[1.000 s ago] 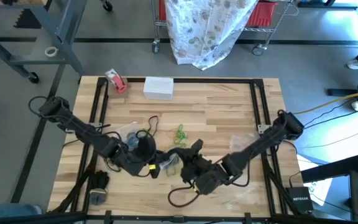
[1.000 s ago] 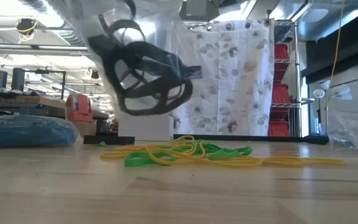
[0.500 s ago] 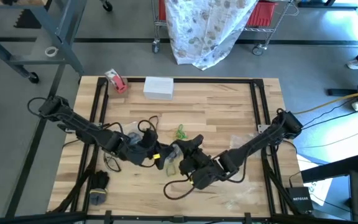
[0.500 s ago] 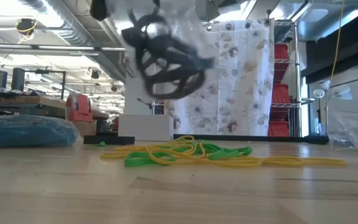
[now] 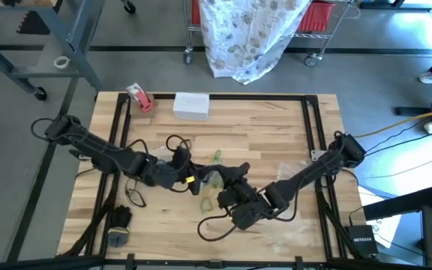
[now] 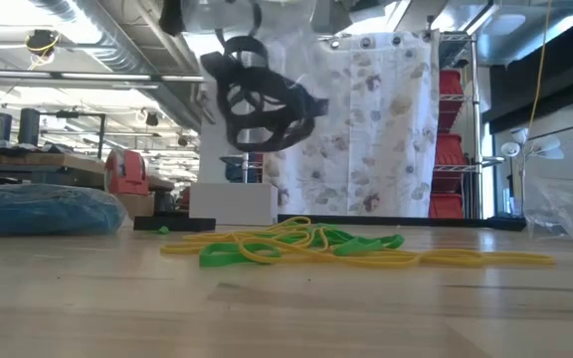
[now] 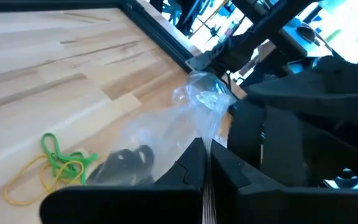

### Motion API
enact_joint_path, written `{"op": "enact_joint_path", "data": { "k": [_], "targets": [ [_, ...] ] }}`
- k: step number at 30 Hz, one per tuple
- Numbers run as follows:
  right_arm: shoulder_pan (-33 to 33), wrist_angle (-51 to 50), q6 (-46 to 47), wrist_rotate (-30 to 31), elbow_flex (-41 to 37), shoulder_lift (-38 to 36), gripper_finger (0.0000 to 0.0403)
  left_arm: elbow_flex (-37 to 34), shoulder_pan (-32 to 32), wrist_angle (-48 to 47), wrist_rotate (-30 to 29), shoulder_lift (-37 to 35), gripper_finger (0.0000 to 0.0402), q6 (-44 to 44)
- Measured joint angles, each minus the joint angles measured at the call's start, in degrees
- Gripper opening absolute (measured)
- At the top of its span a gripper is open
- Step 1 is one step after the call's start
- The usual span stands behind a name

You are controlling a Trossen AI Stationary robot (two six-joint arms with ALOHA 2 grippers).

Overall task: Sort rubber bands
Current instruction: Put the black rubber band into the transparent zip bag

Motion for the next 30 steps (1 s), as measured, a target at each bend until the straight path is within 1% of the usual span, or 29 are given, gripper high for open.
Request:
{"op": "enact_joint_path", "data": {
  "k": [2,4,9,17,19,21,24,26,30],
  "targets": [
    [0.0,0.0,0.7,2.3,0.0,0.0,0.0003,0.0,0.5,0.1,0.0,0.0,0.0001,-0.2],
    [0.0,0.0,2.1,3.1,0.0,0.0,0.0003,0.0,0.8,0.4,0.0,0.0,0.0001,-0.3],
    [-0.1,-0.3,4.5,3.2,0.0,0.0,0.0003,0.0,1.4,0.7,-0.8,0.0,0.0001,-0.2],
    [-1.0,-4.4,4.4,2.1,0.0,0.0,0.0003,0.0,0.8,3.0,-0.8,0.0,0.0001,-1.6],
    [-1.0,-4.8,2.6,2.1,0.0,0.1,0.0003,0.0,0.6,4.3,-0.8,0.0,0.0001,-1.6],
    [-0.9,-4.7,-2.0,2.8,0.0,0.1,0.0003,0.0,0.6,4.8,-0.6,0.0,0.0001,-2.2],
    [-0.8,-4.5,-8.9,4.1,0.0,0.1,0.0003,0.0,1.3,4.7,-0.4,0.0,0.0001,-5.2],
    [-0.8,-4.5,-10.8,2.3,0.0,0.1,0.0003,0.0,2.0,4.9,-0.4,0.1,0.0001,-7.5],
    [-0.9,-4.6,-12.8,-3.0,0.0,0.1,0.0003,0.0,3.1,5.3,-0.4,0.1,0.0001,-8.1]
  ]
}}
